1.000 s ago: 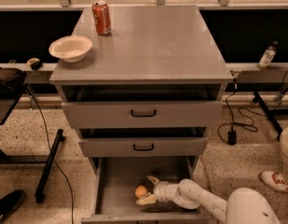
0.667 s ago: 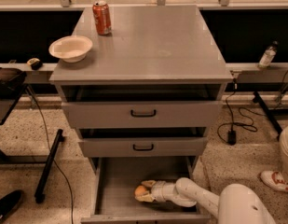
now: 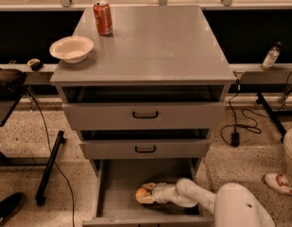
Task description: Pick orange from bottom drawer and place on counter
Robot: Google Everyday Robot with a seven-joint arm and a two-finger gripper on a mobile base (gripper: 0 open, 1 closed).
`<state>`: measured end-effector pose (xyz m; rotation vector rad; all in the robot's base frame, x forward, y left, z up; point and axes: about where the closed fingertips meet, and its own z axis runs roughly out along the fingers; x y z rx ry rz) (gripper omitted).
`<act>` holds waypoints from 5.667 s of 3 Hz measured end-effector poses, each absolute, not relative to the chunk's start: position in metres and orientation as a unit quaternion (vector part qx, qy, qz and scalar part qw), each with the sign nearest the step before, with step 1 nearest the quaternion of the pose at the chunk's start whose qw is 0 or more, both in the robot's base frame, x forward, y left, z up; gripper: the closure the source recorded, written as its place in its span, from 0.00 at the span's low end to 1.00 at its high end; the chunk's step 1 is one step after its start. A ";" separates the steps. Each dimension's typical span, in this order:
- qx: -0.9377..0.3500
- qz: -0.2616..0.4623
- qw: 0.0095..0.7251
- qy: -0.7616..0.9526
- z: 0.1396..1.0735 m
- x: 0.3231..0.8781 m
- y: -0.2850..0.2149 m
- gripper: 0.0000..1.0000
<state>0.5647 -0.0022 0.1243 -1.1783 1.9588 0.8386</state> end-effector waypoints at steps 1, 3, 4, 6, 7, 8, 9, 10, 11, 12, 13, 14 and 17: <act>-0.460 0.320 0.336 0.757 0.122 0.564 -0.001 1.00; -0.456 0.335 0.340 0.751 0.133 0.563 -0.006 1.00; -0.461 0.326 0.381 0.732 0.175 0.563 -0.020 1.00; -0.505 0.194 0.437 0.719 0.330 0.543 -0.083 1.00; -0.505 0.196 0.437 0.719 0.330 0.543 -0.082 1.00; -0.517 0.203 0.473 0.684 0.363 0.541 -0.081 1.00; -0.552 0.201 0.542 0.601 0.464 0.515 -0.079 1.00; -0.593 0.176 0.562 0.549 0.534 0.496 -0.072 1.00; -0.630 0.158 0.559 0.515 0.590 0.490 -0.058 1.00; -0.654 0.147 0.554 0.493 0.634 0.489 -0.046 1.00; -0.659 0.143 0.553 0.489 0.642 0.489 -0.044 1.00; -0.643 0.134 0.572 0.492 0.659 0.495 -0.051 1.00; -0.595 0.061 0.610 0.519 0.821 0.588 -0.114 1.00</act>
Offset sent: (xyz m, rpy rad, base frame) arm 0.0012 -0.0009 -0.0041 -0.0654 0.0244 0.0309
